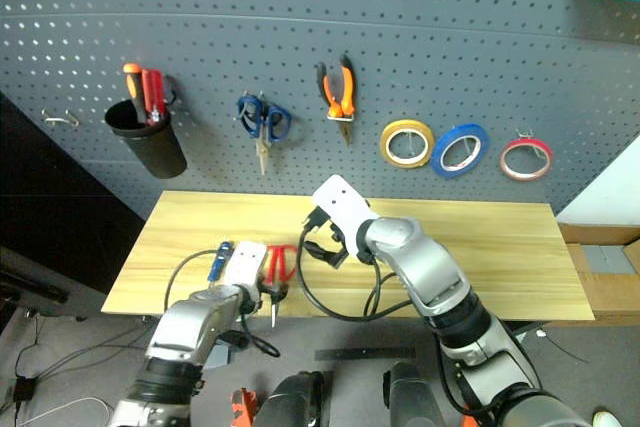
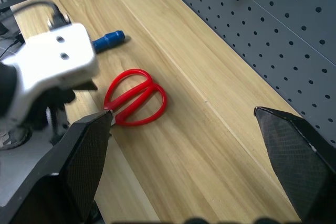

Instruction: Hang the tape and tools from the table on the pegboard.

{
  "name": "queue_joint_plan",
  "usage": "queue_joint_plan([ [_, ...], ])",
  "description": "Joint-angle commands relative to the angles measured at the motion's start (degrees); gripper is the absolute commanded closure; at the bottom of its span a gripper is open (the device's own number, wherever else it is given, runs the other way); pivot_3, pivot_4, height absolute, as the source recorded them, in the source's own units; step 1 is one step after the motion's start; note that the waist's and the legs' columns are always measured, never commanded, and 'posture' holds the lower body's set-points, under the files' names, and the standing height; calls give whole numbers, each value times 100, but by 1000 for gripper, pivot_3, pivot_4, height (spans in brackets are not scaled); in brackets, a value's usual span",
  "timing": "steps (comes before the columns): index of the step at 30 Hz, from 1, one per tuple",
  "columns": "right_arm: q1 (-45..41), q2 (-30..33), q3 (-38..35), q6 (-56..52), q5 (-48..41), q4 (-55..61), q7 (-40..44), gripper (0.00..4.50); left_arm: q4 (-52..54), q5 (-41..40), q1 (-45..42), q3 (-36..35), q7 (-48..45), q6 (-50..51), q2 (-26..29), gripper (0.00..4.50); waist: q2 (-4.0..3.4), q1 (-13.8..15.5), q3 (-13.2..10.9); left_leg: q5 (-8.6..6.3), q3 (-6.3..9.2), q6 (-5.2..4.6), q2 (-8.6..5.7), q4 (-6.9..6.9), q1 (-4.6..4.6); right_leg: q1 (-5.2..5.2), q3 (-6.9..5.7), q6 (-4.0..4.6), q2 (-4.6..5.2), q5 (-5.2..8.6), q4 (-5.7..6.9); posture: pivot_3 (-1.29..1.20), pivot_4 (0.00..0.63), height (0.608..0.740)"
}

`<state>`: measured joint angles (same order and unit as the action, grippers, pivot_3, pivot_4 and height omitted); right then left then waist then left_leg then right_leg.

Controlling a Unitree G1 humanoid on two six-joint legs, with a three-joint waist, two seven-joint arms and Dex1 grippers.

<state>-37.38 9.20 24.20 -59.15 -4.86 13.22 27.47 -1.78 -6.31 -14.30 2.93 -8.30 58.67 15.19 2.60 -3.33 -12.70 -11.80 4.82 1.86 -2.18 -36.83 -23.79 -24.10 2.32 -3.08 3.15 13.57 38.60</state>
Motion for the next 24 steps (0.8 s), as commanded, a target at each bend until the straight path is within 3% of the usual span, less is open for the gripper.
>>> queue_joint_plan([
  [1,-38,123,87,17,-106,396,137,24,-106,4,-131,-249,226,243,-237,0,0,-1,0,0,-1,0,0,1,0,0,0,0,1,0,-1,-76,201,740],
  [10,-100,565,312,141,-175,690,503,24,-250,-106,-271,-657,351,571,-593,0,-2,-16,-1,0,-2,0,1,1,1,3,-2,-8,0,5,-5,-88,208,740],
  [14,-158,572,260,136,-154,693,512,0,-290,-130,-311,-809,345,548,-648,931,-3,-15,-2,0,-2,0,1,1,1,4,-2,-23,1,14,-8,-88,208,740],
  [21,-146,631,156,110,-202,662,569,0,-373,-112,-265,-889,162,340,-460,3441,-3,-15,-2,0,-2,0,1,3,0,4,-2,-21,1,13,-14,-98,201,740],
  [24,-136,688,106,97,-225,680,592,0,-363,-95,-200,-859,43,134,-358,3506,-3,-15,-2,0,-2,0,3,6,0,4,-2,-21,1,13,-24,-101,197,740],
])
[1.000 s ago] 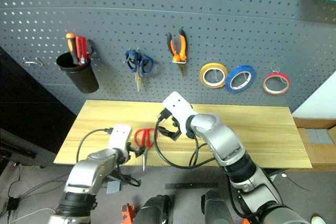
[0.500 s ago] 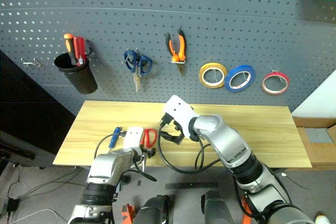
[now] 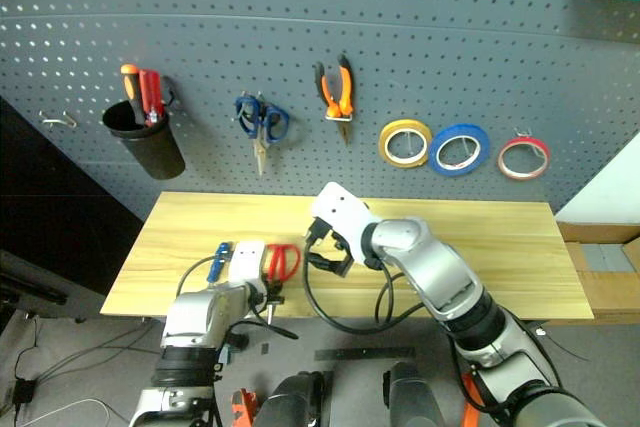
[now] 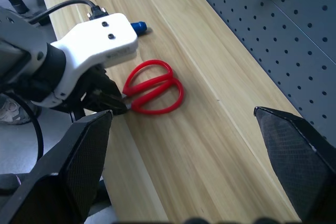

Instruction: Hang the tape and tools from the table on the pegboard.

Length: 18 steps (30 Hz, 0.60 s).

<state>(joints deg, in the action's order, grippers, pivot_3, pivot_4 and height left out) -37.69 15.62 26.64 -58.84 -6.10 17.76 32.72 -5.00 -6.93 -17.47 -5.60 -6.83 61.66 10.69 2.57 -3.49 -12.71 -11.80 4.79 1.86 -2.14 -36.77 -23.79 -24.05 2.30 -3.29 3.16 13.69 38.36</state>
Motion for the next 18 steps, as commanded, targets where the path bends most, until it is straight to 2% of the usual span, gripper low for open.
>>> queue_joint_plan([
  [1,-100,74,-155,62,-113,241,75,0,-18,-23,147,11,-138,-225,131,3506,0,-3,0,0,-1,0,2,3,0,0,0,1,0,-1,-7,-101,196,740],
  [10,72,647,-360,340,-112,691,129,0,792,203,882,181,-492,-1765,735,3506,-1,8,-1,0,-6,0,6,57,-7,-6,1,20,6,-15,-60,-98,196,740],
  [15,347,1031,-484,1863,68,947,287,0,1301,218,1359,57,-667,-2889,926,3506,-3,21,-2,-1,-9,-1,5,77,-10,-7,1,21,13,-14,-81,-97,196,740],
  [18,383,1088,-693,2288,-71,1023,434,0,1560,270,1633,72,-897,-3575,1117,3506,-7,9,-4,-2,-18,-2,18,80,-12,-4,2,22,12,-16,-109,-96,196,740],
])
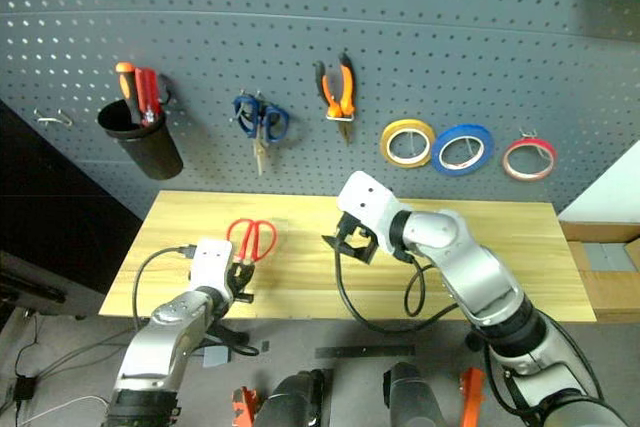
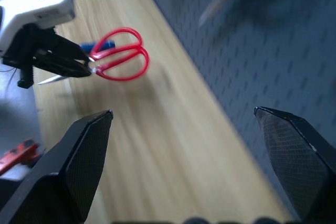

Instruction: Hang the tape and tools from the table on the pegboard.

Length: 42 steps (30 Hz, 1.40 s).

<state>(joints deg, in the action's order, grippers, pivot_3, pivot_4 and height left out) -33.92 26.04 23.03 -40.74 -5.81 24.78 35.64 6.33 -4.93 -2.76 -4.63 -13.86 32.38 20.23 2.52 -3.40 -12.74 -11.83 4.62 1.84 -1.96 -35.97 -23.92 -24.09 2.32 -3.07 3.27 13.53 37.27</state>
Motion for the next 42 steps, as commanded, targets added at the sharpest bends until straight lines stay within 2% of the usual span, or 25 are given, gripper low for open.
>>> queue_joint_plan([
  [1,-1,51,-390,569,-147,347,200,0,489,59,217,-39,-270,-848,207,3506,-3,3,-2,0,-2,0,9,2,-1,3,-1,4,-3,-6,-12,-97,196,740],
  [7,-76,29,-750,1061,-477,376,548,0,855,402,358,-130,-662,-2797,793,3506,-7,12,-6,0,-4,1,32,1,-2,4,-7,24,-13,-19,-20,-91,196,740],
  [12,-150,90,-813,1192,-486,248,665,0,984,577,123,-385,-504,-3521,989,3506,-9,17,-7,0,-11,0,33,0,-1,4,-4,27,-15,-21,-21,-81,194,740],
  [20,-327,111,-853,1365,-400,-71,720,0,892,503,-702,-695,-318,-3449,984,3506,-9,20,-7,1,-10,0,32,-2,-1,5,-8,24,-25,-22,-19,-61,189,740],
  [28,-475,29,-747,1439,-313,-284,746,0,-231,708,-1746,-254,-675,-3236,1132,3506,-9,11,-7,1,-14,0,31,-4,-1,5,-9,20,-43,-25,-15,-74,192,740],
  [35,-490,20,-732,1388,-245,-254,778,0,-478,595,-1821,-73,-1010,-3305,1091,3506,-11,5,-8,1,-10,0,32,-1,-2,2,-7,20,-42,-25,-14,-89,200,740],
  [42,-434,-1,-754,1326,-228,-194,781,0,-643,673,-1906,-56,-937,-3208,1070,3506,-12,4,-9,1,-10,0,33,-3,-1,2,-6,19,-42,-27,-11,-87,204,740],
])
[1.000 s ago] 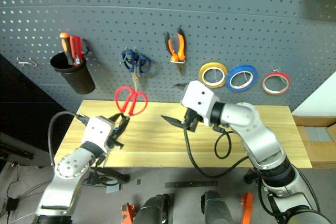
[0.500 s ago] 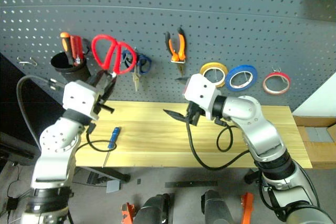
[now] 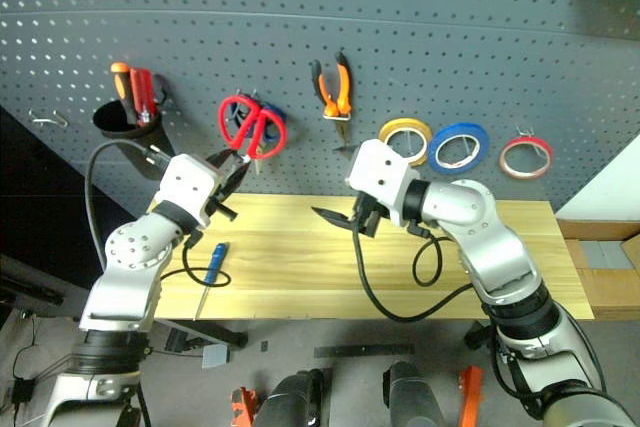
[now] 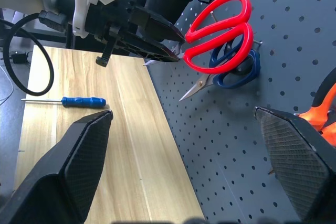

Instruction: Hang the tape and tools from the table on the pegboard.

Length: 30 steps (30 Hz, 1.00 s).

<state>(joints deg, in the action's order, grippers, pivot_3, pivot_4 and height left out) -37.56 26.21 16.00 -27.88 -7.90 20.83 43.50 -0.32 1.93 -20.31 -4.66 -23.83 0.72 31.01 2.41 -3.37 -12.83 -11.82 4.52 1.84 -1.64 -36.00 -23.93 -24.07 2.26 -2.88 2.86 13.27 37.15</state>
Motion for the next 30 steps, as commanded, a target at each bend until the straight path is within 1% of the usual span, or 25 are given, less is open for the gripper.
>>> queue_joint_plan([
  [1,-68,-24,-53,37,-23,198,-9,0,-35,11,-194,-59,99,-22,-12,3506,0,1,0,0,0,0,0,0,0,0,0,0,0,0,0,-87,204,740],
  [7,-128,-122,-83,95,-23,92,-45,0,-560,47,-608,-88,428,383,-188,3506,0,5,0,0,0,0,-1,-4,0,1,-1,-1,-1,-1,3,-81,204,740],
  [12,-145,-175,-75,80,-13,106,-39,0,-703,-55,-695,-12,352,609,-347,3506,-1,1,0,0,0,0,-2,-4,0,0,-1,-2,-1,-1,4,-85,210,740],
  [14,-125,-190,-74,61,-9,131,-53,0,-638,-52,-594,-4,313,693,-353,2762,0,-2,-1,0,0,0,-2,-3,-1,-1,-1,-2,-1,-1,4,-84,211,740],
  [17,-47,-218,-46,8,-1,185,-97,0,-549,-13,-371,23,273,872,-345,1786,-1,-5,-1,0,1,0,-1,-2,0,-1,0,-2,0,-1,5,-83,214,740],
  [20,111,-256,38,-195,-10,284,-169,0,-437,-1,-19,34,258,1250,-343,750,-2,-7,-1,0,0,0,-1,-2,1,-1,2,-2,0,-2,6,-84,218,740],
  [22,289,-356,158,-585,-35,388,-316,0,-342,-140,258,-112,273,1711,-374,24,-2,-7,-2,0,2,0,0,-2,1,-1,1,-2,0,-1,7,-85,222,740],
  [27,598,-1036,170,-2165,-199,586,-1090,0,-177,-641,655,-594,312,3079,-384,24,-10,-7,-16,0,4,0,3,-6,1,-2,1,-1,0,-2,15,-82,241,740],
  [29,627,-1175,267,-2854,-204,705,-1305,0,-116,-796,731,-800,355,3440,-339,24,-15,-6,-21,0,5,0,6,-8,2,-2,1,0,0,-2,18,-79,250,740],
  [30,634,-1352,253,-3308,-283,741,-1436,0,-178,-853,741,-903,364,3647,-278,24,-16,-7,-22,0,6,0,7,-8,3,-3,0,0,0,-1,18,-78,254,740],
])
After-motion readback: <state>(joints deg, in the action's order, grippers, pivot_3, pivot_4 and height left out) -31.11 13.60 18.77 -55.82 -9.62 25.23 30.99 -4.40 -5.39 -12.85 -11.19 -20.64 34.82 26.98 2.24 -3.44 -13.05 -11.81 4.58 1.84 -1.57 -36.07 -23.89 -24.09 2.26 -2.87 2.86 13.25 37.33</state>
